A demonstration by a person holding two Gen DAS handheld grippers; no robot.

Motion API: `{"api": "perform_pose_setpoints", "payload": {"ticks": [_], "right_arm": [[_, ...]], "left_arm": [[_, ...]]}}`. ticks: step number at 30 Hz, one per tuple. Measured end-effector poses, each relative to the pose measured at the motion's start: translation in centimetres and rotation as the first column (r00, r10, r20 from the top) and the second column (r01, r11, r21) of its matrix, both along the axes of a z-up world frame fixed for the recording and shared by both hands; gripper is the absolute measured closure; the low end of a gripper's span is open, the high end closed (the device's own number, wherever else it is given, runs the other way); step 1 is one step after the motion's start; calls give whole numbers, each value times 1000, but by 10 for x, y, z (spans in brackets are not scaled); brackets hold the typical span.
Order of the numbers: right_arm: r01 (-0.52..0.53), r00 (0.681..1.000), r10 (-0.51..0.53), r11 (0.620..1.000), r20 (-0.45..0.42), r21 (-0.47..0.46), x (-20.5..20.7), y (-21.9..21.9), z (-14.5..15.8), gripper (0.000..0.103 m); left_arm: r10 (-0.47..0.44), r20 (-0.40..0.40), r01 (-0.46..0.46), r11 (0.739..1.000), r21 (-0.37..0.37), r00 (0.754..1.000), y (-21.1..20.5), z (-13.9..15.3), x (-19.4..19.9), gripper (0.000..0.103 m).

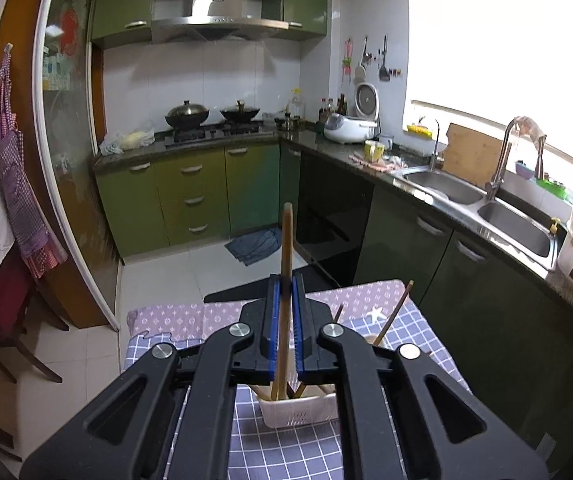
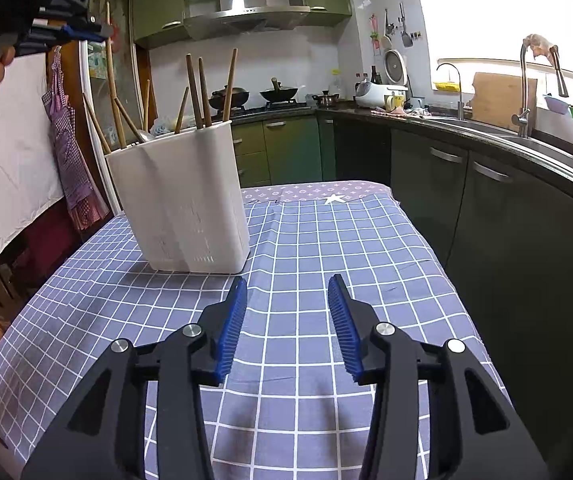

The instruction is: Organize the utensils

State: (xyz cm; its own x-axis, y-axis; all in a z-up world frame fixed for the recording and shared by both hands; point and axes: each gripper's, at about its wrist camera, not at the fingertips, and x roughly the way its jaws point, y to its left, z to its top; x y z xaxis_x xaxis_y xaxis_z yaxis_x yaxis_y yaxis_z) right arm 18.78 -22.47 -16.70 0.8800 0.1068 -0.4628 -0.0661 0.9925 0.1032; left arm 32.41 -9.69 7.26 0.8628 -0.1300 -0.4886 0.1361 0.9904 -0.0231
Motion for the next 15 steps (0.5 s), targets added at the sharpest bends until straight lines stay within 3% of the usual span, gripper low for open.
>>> {"api": "perform_pose_setpoints", "payload": {"ticks": [2, 6, 8, 11, 13, 15], "right_arm": [[0, 1000, 0, 1000, -1, 1, 0, -1, 0, 58], [2, 1000, -2, 1000, -4, 10, 0, -4, 1, 57], [2, 1000, -2, 1000, -3, 8, -1, -4, 1, 57], [0, 1000, 0, 1000, -2, 1, -1, -3, 1, 56], [0, 1000, 0, 1000, -3, 2, 0, -3, 1, 53], [0, 1000, 0, 1000, -5, 4, 0, -3, 0, 53]], "left_arm": [[-3, -12, 3, 1000, 8, 1000, 0, -5, 0, 95], [-8, -6, 8, 1000, 2, 1000, 4, -4, -8, 70], [-13, 12, 13, 1000, -9, 1000, 11, 3, -19, 69], [-15, 51, 17, 999, -49, 999, 30, 16, -50, 61], [-6, 69, 11, 998, -64, 998, 43, 17, -74, 46], [9, 83, -3, 998, -67, 997, 55, 9, -98, 40]]}}
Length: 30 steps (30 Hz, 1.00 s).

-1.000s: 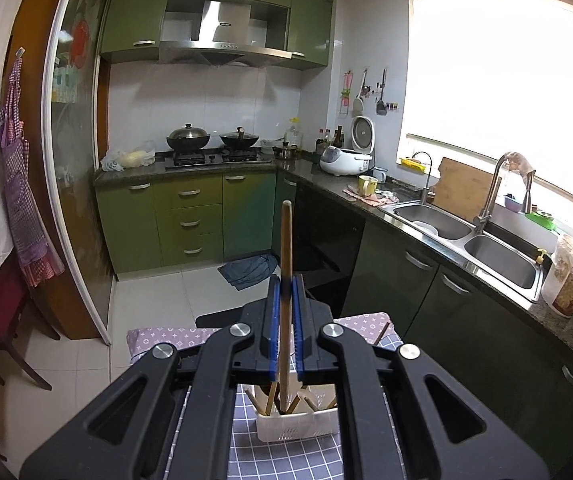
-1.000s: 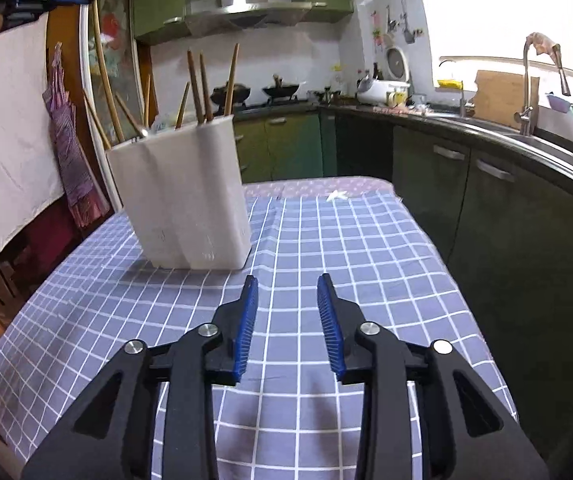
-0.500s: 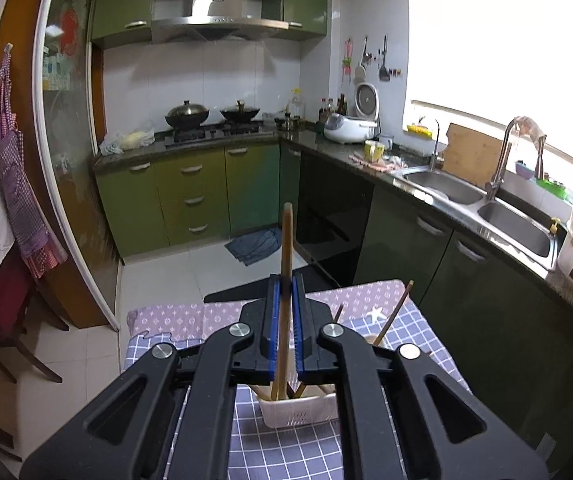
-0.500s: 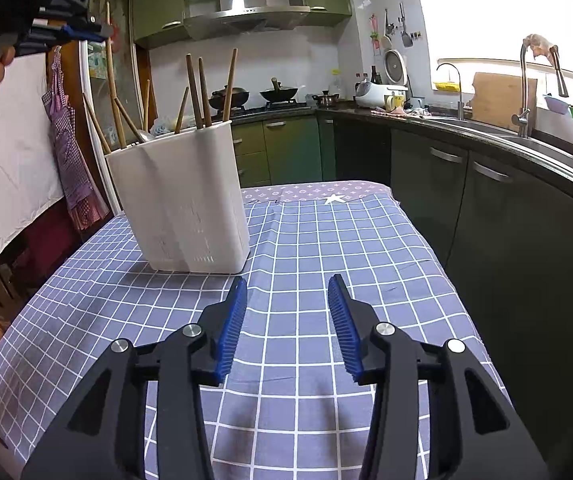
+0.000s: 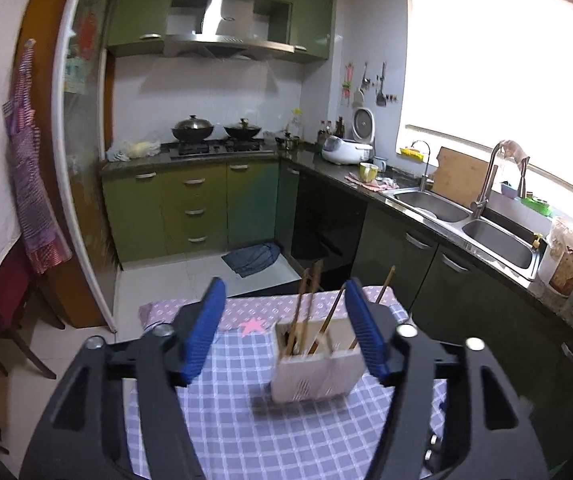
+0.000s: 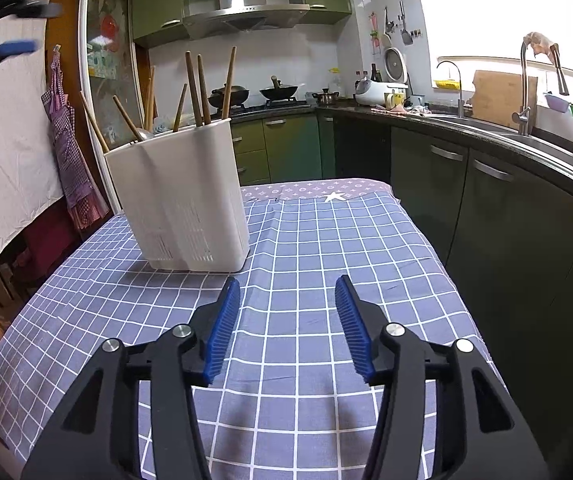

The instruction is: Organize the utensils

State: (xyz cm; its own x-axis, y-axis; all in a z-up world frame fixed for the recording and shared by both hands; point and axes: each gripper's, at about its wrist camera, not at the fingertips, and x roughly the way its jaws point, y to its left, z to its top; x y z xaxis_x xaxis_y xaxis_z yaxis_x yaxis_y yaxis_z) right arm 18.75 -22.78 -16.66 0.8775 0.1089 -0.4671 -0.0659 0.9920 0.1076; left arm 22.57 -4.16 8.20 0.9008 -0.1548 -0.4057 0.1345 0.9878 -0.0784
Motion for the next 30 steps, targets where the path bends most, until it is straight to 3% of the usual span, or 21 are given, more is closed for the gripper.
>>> {"api": "perform_pose_setpoints", "payload": {"ticks": [3, 6, 9, 14, 18, 23, 30], "right_arm": [[1, 1000, -1, 1000, 1, -3, 0, 1, 0, 52], [1, 1000, -1, 1000, 3, -7, 0, 1, 0, 50], [-4, 1000, 4, 1000, 5, -15, -1, 3, 0, 43], [-13, 1000, 14, 999, 10, -36, -2, 6, 0, 21], [-13, 1000, 14, 999, 19, -32, -5, 5, 1, 17], [-12, 1000, 12, 1000, 24, -29, -24, 0, 2, 16], [-25, 996, 25, 1000, 88, 7, -98, -6, 27, 11]], "left_arm": [[3, -17, -3, 1000, -5, 1000, 17, -29, -36, 32], [19, -34, -20, 1000, -16, 999, 33, -68, -69, 16], [58, -15, -58, 998, 9, 998, 47, -101, -95, 7], [88, -65, -90, 996, -24, 994, 68, -152, -104, 7], [109, -151, -113, 993, -23, 983, 79, -191, -84, 7], [118, -146, -127, 991, -50, 982, 82, -201, -94, 7], [165, -46, -167, 985, -36, 985, 79, -175, -154, 7]]}}
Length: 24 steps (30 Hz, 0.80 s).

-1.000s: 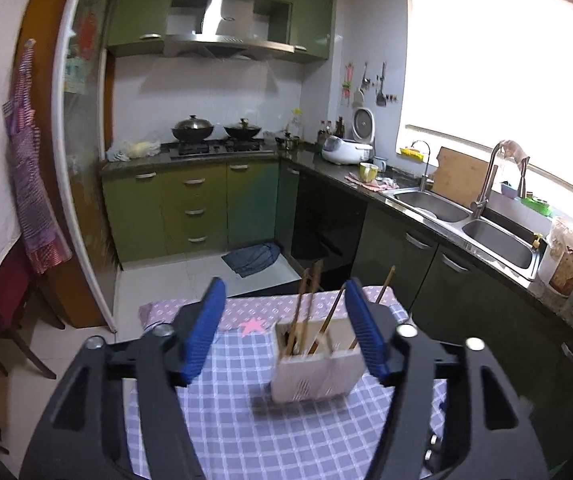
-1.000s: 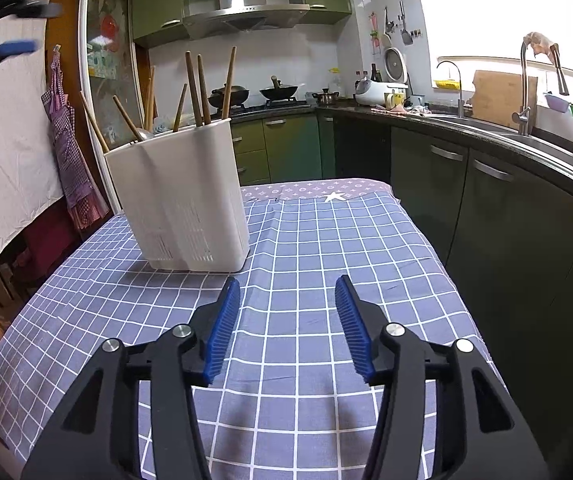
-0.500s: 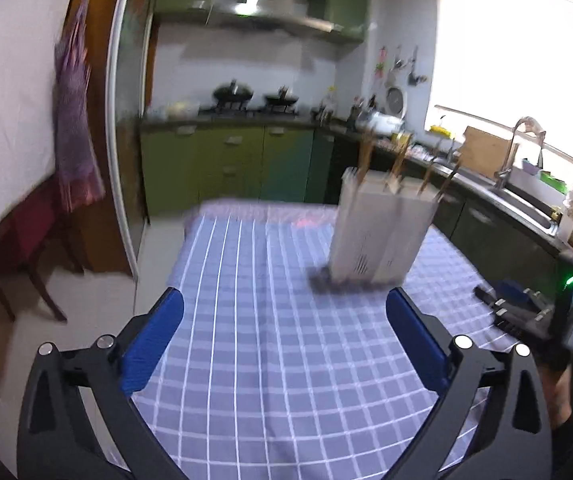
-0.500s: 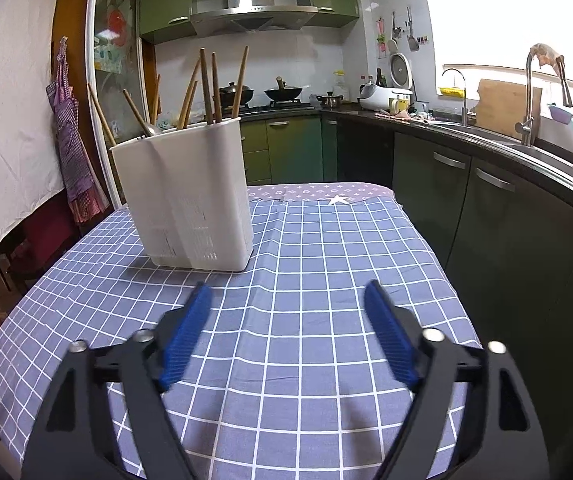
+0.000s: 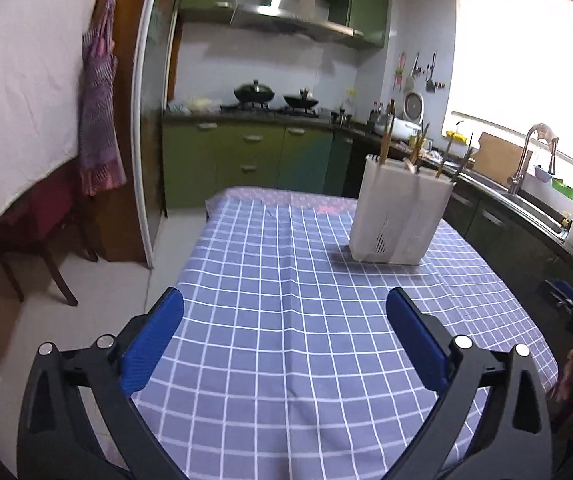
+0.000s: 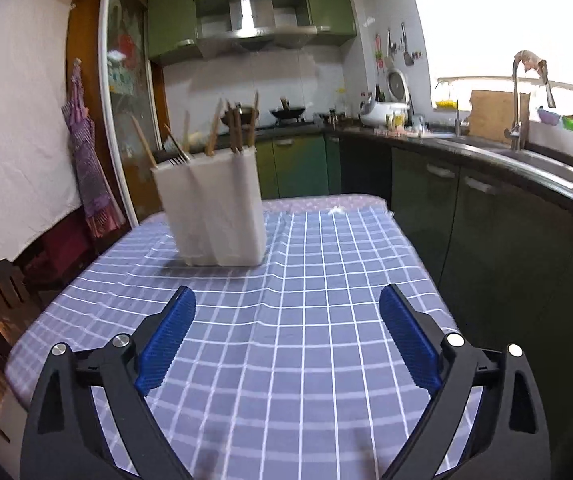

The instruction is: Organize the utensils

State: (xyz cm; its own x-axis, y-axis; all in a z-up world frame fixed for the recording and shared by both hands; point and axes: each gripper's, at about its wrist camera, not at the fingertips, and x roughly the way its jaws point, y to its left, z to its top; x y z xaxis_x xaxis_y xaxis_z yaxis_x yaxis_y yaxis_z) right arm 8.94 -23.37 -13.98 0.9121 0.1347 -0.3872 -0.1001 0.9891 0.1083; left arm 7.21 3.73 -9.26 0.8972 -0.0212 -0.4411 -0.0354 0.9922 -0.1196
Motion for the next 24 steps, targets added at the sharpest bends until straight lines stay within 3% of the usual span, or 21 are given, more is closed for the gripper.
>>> {"api": "perform_pose_setpoints", "payload": {"ticks": [5, 8, 24], "right_arm": [[17, 997, -17, 1000, 78, 0, -60, 5, 18, 6], [19, 997, -17, 999, 82, -27, -75, 8, 22, 6], [23, 992, -21, 1000, 128, -15, -98, 5, 44, 6]], "left_arm": [[0, 40, 0, 1000, -2, 999, -5, 8, -27, 7], [-16, 45, 16, 1000, -9, 999, -8, 9, -35, 7], [-6, 60, 6, 1000, -6, 998, -9, 13, -49, 7]]}}
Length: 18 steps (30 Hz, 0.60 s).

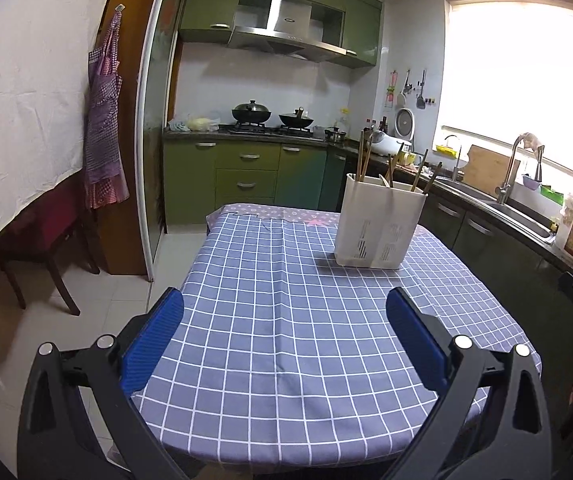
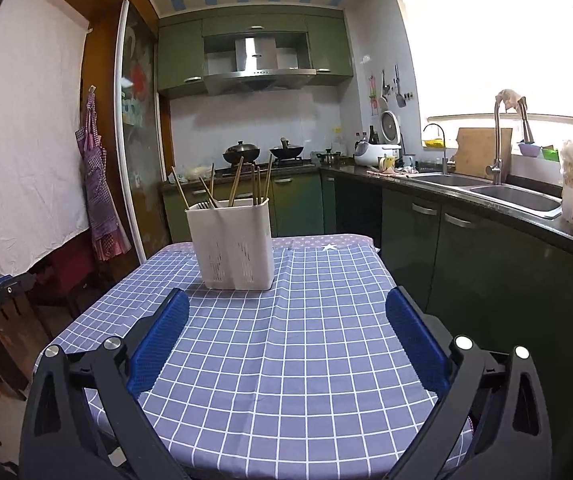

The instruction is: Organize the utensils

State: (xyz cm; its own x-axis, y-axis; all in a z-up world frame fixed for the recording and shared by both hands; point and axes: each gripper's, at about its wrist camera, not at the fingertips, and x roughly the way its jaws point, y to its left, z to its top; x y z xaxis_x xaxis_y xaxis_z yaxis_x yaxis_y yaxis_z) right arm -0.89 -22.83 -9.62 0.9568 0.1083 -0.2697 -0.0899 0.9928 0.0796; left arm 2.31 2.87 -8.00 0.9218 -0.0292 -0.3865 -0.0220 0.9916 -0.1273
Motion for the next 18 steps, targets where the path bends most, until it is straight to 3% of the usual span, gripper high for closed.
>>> {"api": "perform_pose_setpoints", "payload": {"ticks": [18], "right_arm": [[-13, 1000, 13, 1000, 2, -25, 3, 8, 5, 6]], "left_arm": [[-12, 9, 11, 1000, 4, 1000, -4, 4, -5, 7]]}}
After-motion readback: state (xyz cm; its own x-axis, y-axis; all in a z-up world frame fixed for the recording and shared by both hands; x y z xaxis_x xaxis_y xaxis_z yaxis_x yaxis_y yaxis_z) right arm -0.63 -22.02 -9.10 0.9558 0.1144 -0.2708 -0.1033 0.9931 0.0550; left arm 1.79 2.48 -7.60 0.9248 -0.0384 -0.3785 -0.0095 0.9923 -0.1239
